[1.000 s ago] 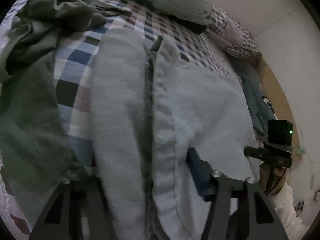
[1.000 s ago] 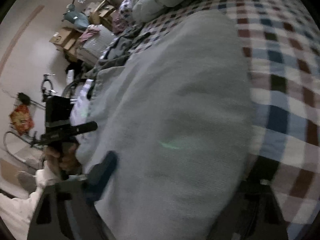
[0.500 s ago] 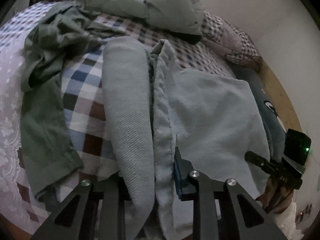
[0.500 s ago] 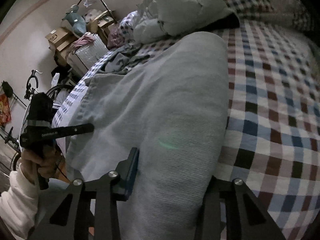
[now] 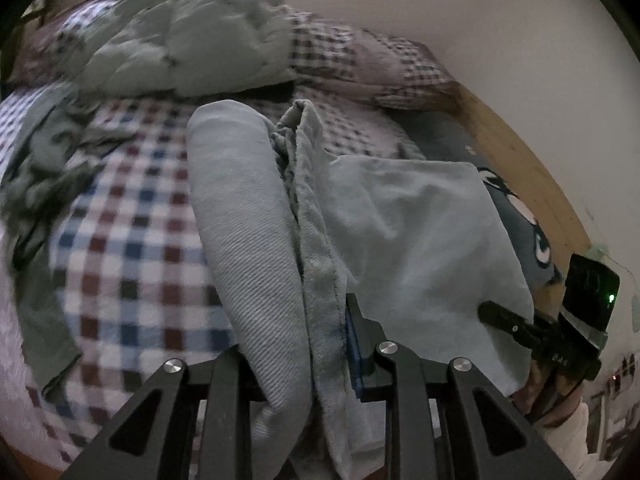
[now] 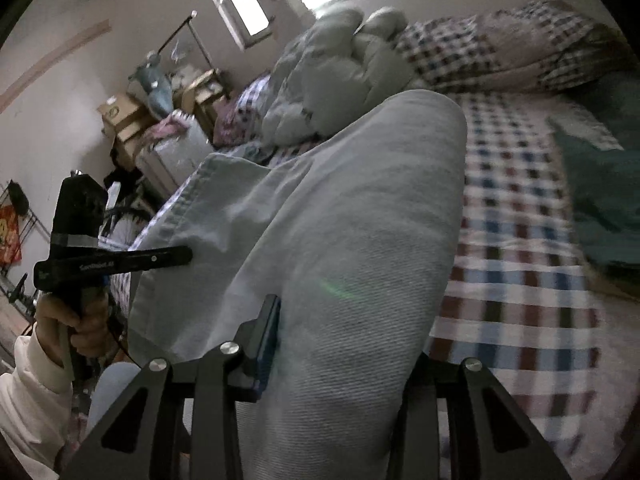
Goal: Fold clothes
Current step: 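Grasp the folded trousers with both grippers and lift them off the bed, then carry the folded trousers to the cat-face pillow and lay them down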
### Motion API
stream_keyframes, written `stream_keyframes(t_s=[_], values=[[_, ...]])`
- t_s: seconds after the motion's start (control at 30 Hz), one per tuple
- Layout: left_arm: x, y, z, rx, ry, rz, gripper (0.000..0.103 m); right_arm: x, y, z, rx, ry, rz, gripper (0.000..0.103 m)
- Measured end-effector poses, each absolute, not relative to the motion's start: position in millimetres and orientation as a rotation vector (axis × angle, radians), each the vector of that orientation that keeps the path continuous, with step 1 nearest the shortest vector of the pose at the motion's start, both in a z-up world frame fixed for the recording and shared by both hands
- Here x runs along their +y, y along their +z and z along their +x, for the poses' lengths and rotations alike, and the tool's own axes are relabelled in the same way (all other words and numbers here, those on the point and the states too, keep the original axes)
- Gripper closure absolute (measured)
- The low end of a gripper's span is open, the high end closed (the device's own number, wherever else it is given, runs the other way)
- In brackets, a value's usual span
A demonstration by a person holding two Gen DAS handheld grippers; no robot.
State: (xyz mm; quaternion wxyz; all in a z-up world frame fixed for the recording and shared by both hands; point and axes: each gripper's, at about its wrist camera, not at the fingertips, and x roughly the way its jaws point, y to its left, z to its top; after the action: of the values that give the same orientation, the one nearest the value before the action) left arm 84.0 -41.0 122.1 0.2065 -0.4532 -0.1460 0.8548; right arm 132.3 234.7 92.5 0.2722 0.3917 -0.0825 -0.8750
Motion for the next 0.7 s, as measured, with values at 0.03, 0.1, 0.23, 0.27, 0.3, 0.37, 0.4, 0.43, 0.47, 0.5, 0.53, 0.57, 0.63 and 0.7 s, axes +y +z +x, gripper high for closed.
stream_keyframes(t_s=[0.03, 0.1, 0.23, 0.27, 0.3, 0.37, 0.4, 0.43, 0.47, 0.5, 0.53, 0.57, 0.63, 0.7], values=[[-30.4, 129.3, 80.7, -0.392, 2.375, -1.252, 0.078, 244.4, 99.0, 137.5, -0.231, -2.374, 1.042, 0.065], [-9.1, 143.8, 73.8, -0.364, 2.362, -1.232, 0.078, 263.7, 111.1, 146.0, -0.251, -2.415, 1.018, 0.065], [45.0, 177.0, 45.3, -0.298, 2.326, -1.187, 0.078, 307.3, 133.4, 159.1, -0.313, -2.514, 0.965, 0.065], [57.6, 184.3, 38.9, -0.281, 2.318, -1.176, 0.078, 317.8, 138.8, 160.9, -0.329, -2.54, 0.952, 0.065], [69.2, 191.0, 33.2, -0.264, 2.313, -1.164, 0.079, 328.1, 144.0, 162.4, -0.343, -2.564, 0.94, 0.065], [100.6, 206.5, 16.2, -0.22, 2.288, -1.138, 0.079, 349.0, 154.3, 164.6, -0.373, -2.612, 0.911, 0.065], [114.5, 212.6, 8.2, -0.205, 2.275, -1.131, 0.079, 359.7, 159.3, 165.0, -0.391, -2.633, 0.899, 0.065], [127.7, 217.8, 1.2, -0.193, 2.262, -1.125, 0.079, 371.0, 164.6, 166.1, -0.411, -2.656, 0.885, 0.065], [141.0, 222.5, -6.5, -0.181, 2.25, -1.12, 0.079, 381.9, 169.4, 167.0, -0.429, -2.68, 0.872, 0.065], [154.7, 225.6, -16.1, -0.171, 2.237, -1.115, 0.079, 392.1, 173.3, 167.6, -0.446, -2.704, 0.857, 0.065], [168.3, 228.8, -25.8, -0.16, 2.225, -1.11, 0.079, 401.8, 176.6, 168.3, -0.46, -2.73, 0.843, 0.065], [181.3, 231.4, -35.2, -0.152, 2.213, -1.106, 0.079, 411.3, 179.4, 169.3, -0.471, -2.758, 0.829, 0.065], [205.7, 233.3, -53.5, -0.15, 2.191, -1.095, 0.08, 429.3, 184.3, 170.6, -0.491, -2.815, 0.799, 0.065], [232.9, 234.3, -74.6, -0.155, 2.174, -1.075, 0.081, 444.3, 186.6, 170.0, -0.506, -2.878, 0.763, 0.065]])
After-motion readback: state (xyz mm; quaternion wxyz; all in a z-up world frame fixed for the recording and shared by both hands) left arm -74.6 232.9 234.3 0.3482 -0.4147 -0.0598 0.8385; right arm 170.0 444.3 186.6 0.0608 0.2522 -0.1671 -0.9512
